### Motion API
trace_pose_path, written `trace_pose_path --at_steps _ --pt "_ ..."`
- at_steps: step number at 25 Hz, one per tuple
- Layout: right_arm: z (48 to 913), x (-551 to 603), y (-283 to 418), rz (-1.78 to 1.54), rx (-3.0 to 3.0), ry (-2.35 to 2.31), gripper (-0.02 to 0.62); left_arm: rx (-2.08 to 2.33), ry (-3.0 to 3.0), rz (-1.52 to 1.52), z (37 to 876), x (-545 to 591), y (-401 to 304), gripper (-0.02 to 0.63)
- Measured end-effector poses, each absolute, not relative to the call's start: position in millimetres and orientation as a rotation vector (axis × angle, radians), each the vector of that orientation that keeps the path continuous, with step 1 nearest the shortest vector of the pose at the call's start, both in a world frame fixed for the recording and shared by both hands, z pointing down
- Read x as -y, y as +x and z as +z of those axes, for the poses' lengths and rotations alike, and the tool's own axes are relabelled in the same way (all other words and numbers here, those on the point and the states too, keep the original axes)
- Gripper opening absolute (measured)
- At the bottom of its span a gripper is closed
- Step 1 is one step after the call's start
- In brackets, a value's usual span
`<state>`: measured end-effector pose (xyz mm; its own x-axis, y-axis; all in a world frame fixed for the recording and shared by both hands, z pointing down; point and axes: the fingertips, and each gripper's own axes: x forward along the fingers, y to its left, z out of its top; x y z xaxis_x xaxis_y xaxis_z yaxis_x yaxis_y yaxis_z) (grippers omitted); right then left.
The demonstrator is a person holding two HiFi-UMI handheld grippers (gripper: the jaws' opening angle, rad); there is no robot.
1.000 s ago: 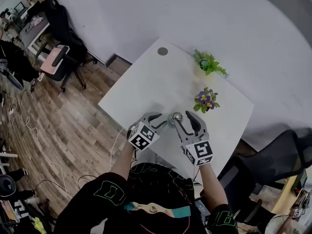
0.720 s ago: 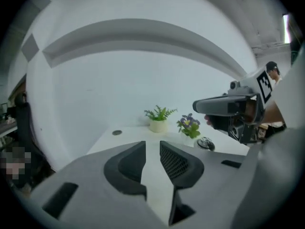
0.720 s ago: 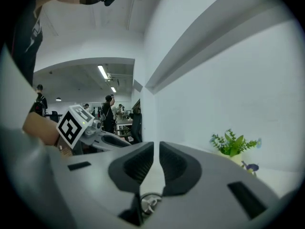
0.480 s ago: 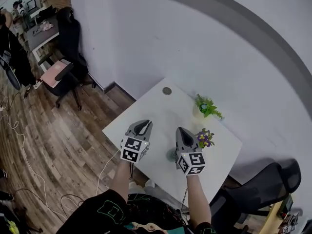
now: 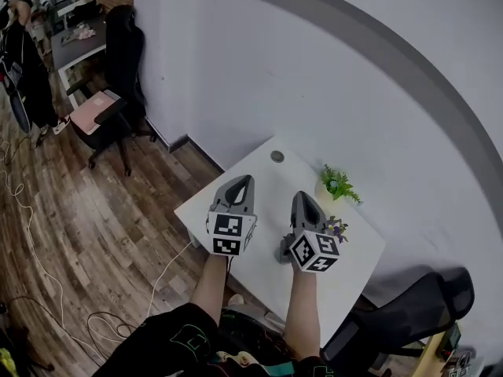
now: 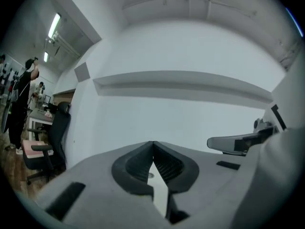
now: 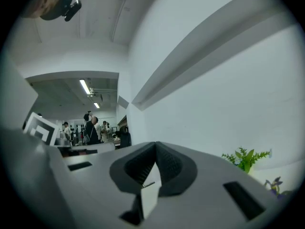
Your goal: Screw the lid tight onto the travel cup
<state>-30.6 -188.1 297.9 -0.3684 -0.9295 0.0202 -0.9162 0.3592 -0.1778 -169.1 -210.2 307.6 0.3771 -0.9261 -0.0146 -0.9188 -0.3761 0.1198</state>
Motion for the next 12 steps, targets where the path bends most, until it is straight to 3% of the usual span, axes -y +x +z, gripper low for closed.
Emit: trace_pose_path --at_steps 12 --pt "264.3 171.4 -64.7 -0.069 -2.523 -1.736 0.003 1.708 2.684 -0.146 272.5 187.6 -190.2 0.000"
